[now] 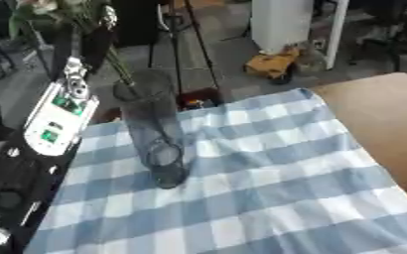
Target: Arrange flowers into the vase.
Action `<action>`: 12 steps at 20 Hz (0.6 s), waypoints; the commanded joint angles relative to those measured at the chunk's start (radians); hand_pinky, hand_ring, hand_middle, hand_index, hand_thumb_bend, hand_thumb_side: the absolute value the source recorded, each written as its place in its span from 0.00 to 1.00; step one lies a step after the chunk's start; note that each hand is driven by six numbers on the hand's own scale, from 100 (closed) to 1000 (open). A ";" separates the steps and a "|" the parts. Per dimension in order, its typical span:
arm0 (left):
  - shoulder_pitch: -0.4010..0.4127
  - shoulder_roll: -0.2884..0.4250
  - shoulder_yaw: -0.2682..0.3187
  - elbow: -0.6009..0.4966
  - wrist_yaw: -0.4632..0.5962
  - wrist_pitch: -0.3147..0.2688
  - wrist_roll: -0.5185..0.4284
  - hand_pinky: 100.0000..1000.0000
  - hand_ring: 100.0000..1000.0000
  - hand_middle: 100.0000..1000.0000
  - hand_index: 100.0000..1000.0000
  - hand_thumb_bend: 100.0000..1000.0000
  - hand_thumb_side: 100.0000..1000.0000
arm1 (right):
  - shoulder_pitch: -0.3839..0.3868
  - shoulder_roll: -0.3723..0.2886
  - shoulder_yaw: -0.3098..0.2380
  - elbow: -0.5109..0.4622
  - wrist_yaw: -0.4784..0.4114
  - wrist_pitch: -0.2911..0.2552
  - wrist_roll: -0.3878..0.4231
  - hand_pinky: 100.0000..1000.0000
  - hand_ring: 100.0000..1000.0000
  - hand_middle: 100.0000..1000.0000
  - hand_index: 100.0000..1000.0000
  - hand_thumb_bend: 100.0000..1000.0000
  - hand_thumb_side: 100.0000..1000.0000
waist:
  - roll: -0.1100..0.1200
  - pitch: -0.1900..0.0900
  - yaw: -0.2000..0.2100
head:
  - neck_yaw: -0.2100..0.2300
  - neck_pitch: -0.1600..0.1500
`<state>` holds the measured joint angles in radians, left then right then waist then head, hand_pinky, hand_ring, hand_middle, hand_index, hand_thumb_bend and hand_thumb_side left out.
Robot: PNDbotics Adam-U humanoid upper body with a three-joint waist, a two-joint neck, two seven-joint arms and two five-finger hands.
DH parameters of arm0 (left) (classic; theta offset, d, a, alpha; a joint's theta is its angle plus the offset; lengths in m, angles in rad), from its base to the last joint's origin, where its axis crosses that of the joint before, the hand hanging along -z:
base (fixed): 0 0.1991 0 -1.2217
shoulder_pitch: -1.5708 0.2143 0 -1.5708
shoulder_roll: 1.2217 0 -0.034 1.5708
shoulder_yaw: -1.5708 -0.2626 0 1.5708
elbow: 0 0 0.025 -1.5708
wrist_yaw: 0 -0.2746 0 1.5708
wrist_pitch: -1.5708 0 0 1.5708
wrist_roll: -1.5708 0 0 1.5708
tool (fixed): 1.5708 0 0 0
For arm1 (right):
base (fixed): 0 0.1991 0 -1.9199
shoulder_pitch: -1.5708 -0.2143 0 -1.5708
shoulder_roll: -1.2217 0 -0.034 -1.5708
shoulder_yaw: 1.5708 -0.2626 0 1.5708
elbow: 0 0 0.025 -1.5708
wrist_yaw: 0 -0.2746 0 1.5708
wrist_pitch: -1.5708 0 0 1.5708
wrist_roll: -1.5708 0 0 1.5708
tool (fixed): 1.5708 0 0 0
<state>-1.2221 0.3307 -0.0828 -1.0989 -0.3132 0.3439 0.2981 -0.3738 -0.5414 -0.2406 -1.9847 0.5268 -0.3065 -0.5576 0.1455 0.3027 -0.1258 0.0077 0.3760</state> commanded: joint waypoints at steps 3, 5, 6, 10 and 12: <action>-0.012 0.035 0.000 -0.015 -0.049 0.009 -0.076 0.10 0.54 0.56 0.43 0.00 0.97 | -0.007 -0.015 -0.011 -0.015 0.005 0.000 -0.007 0.77 0.76 0.62 0.79 0.00 0.98 | -0.015 -0.028 0.002 | -0.001 -0.013; -0.009 0.036 0.001 -0.016 -0.061 0.012 -0.095 0.11 0.55 0.57 0.44 0.00 0.97 | -0.007 -0.014 -0.011 -0.015 0.005 0.001 -0.009 0.77 0.76 0.62 0.79 0.00 0.98 | -0.016 -0.029 0.002 | -0.002 -0.013; -0.007 0.037 0.001 -0.016 -0.066 0.012 -0.102 0.11 0.55 0.57 0.45 0.00 0.98 | -0.006 -0.013 -0.012 -0.015 0.005 0.002 -0.009 0.77 0.76 0.62 0.79 0.00 0.98 | -0.016 -0.030 0.003 | -0.002 -0.013; 0.000 0.039 -0.001 -0.017 -0.078 0.013 -0.119 0.11 0.55 0.57 0.46 0.00 0.98 | -0.006 -0.012 -0.012 -0.015 0.005 0.003 -0.012 0.77 0.76 0.62 0.79 0.00 0.99 | -0.018 -0.031 0.003 | -0.003 -0.014; 0.003 0.040 -0.003 -0.019 -0.086 0.010 -0.123 0.11 0.55 0.57 0.46 0.00 0.98 | -0.007 -0.012 -0.012 -0.015 0.006 0.004 -0.014 0.77 0.76 0.62 0.79 0.00 0.98 | -0.018 -0.031 0.003 | -0.004 -0.015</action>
<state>-1.2021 0.3348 -0.0885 -1.0990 -0.3893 0.3564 0.1803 -0.3728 -0.5400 -0.2435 -1.9847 0.5268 -0.3035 -0.5663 0.1396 0.2966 -0.1235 0.0063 0.3757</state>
